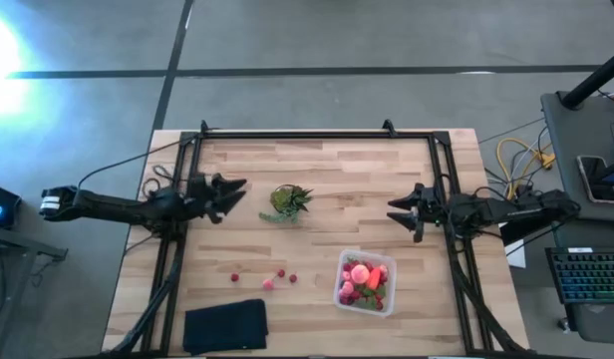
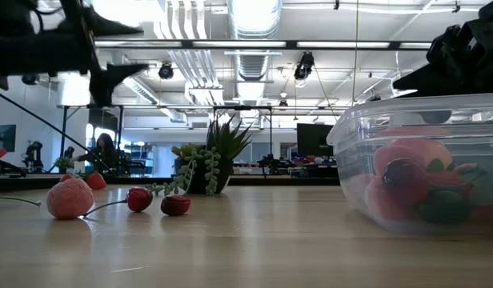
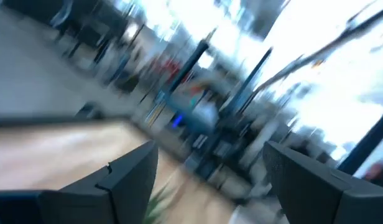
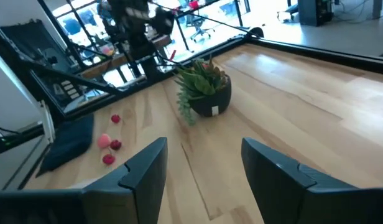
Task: Pick and placing Produce into tupperware
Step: Put the left strawberry into the bin
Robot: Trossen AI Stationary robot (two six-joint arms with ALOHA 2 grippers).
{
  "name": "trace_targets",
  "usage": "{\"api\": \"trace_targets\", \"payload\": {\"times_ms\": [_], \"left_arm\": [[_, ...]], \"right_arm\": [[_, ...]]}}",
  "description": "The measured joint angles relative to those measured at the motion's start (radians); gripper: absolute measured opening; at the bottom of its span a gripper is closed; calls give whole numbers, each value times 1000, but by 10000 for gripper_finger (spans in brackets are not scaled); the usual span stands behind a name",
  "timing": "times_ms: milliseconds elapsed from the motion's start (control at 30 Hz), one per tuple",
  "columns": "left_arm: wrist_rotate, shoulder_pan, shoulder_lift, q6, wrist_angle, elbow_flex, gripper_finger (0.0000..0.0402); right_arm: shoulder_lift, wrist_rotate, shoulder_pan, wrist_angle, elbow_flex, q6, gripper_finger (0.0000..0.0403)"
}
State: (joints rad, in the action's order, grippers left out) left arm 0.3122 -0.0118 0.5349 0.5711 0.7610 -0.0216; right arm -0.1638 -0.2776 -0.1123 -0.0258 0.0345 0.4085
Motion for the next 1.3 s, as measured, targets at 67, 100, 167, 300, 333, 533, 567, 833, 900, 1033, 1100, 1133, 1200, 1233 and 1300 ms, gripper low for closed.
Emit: {"api": "trace_targets", "payload": {"times_ms": [67, 100, 167, 300, 333, 533, 567, 833, 900, 1033, 1100, 1133, 1200, 1233, 1300], "left_arm": [[0, 0, 5, -1, 131, 0, 277], [0, 0, 10, -3, 196, 0, 277], [0, 0, 18, -11, 275, -2, 277], [-100, 0, 39, -112, 88, -137, 277], [-138, -1, 48, -155, -56, -201, 277], [-105, -84, 179, -180, -1306, -652, 277], [-92, -109, 206, -173, -1481, -702, 277], [-76, -186, 273, -344, -1744, -879, 277], [-127, -185, 284, -354, -1764, -894, 277], [-182, -184, 295, -441, -1770, -901, 277], [-181, -185, 301, -413, -1767, -903, 277], [-182, -185, 306, -412, -1778, -910, 277], [-177, -185, 321, -423, -1835, -934, 277], [-153, -185, 334, -410, -1884, -949, 277], [-61, -188, 381, -347, -2020, -987, 276]], "right_arm": [[-11, -2, 0, 0, 0, -1, 199], [-14, -2, 0, 0, 0, -1, 199], [-21, -3, 0, 0, 0, -1, 199], [-27, -4, 0, 0, 0, -1, 199], [-28, -4, 0, 0, 0, -1, 199], [-28, -12, 0, 1, 0, -16, 198], [-28, -12, 0, 0, 0, -12, 198], [-28, -12, 0, 1, 0, -9, 198], [-29, -12, 0, 0, 0, -9, 198], [-29, -12, 0, 1, 0, -9, 198], [-29, -12, 0, 1, 0, -9, 198], [-29, -12, 0, 1, 0, -9, 198], [-29, -12, 0, 1, 0, -9, 198], [-29, -12, 0, 1, 0, -9, 198], [-29, -11, 0, 1, 0, -9, 198]]}}
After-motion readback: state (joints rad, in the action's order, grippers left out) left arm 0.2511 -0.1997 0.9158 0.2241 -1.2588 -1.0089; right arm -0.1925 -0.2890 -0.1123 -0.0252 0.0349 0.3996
